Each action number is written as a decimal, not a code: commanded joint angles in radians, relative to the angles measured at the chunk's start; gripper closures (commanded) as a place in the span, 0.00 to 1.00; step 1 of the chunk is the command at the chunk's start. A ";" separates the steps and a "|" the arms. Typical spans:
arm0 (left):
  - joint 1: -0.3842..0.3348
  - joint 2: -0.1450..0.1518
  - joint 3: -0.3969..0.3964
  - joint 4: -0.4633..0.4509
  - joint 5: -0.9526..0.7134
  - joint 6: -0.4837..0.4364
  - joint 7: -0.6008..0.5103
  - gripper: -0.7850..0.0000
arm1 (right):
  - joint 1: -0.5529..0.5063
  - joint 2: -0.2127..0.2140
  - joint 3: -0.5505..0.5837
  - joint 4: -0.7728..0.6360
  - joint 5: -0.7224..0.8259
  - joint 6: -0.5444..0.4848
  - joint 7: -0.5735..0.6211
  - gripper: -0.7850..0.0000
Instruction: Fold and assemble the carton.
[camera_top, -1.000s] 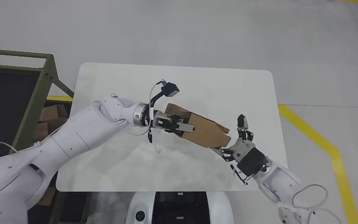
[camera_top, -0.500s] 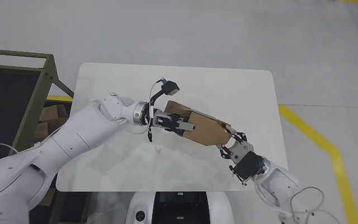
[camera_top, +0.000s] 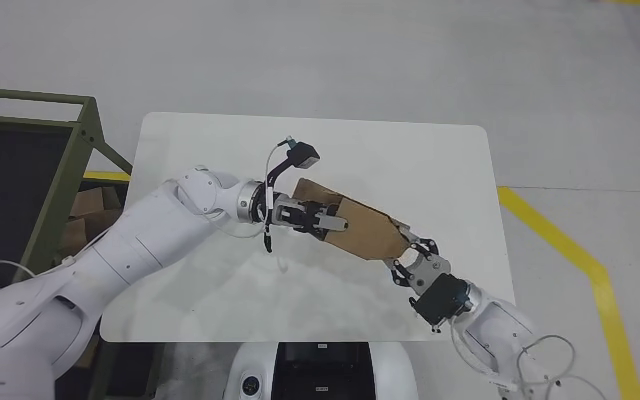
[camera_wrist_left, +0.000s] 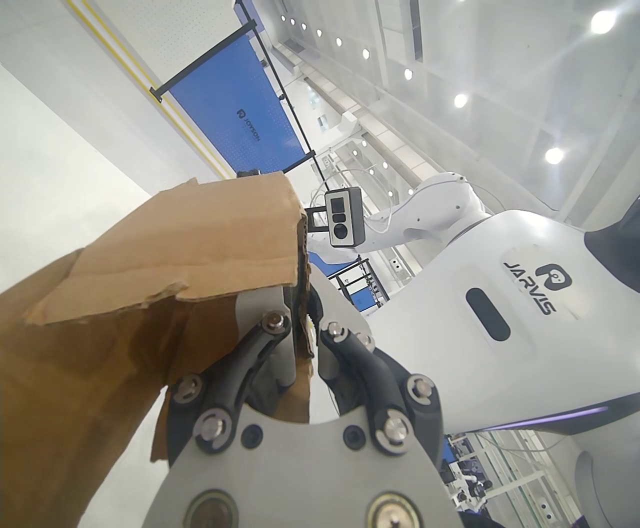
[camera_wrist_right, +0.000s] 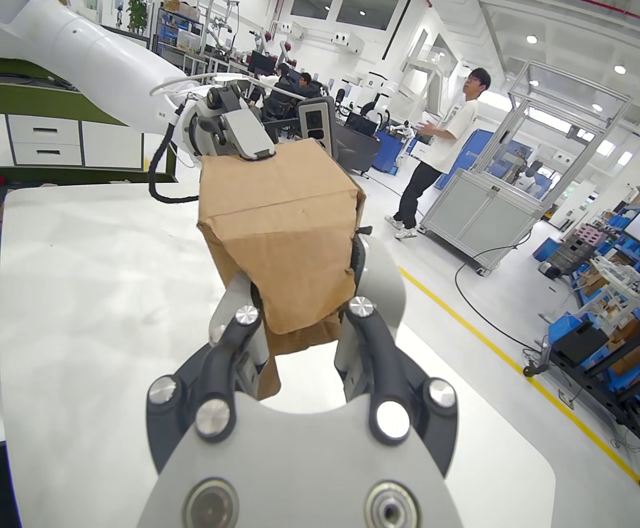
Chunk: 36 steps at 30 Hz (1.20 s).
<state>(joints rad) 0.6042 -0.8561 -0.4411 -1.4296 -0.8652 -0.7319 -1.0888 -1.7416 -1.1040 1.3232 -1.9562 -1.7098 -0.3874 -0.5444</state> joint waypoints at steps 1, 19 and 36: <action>0.004 -0.001 -0.006 0.000 0.001 0.003 -0.003 1.00 | -0.001 0.000 0.001 0.002 0.009 0.003 -0.004 0.57; 0.037 -0.014 -0.057 0.006 0.005 0.032 -0.032 1.00 | -0.004 0.006 0.007 0.035 0.061 -0.038 -0.123 0.63; 0.064 -0.027 -0.103 0.007 0.014 0.058 -0.058 1.00 | 0.055 0.006 -0.033 0.067 0.092 -0.078 -0.082 0.63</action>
<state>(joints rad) 0.6666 -0.8828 -0.5417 -1.4221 -0.8519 -0.6761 -1.1447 -1.6881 -1.0981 1.2922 -1.8891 -1.6177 -0.4647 -0.6309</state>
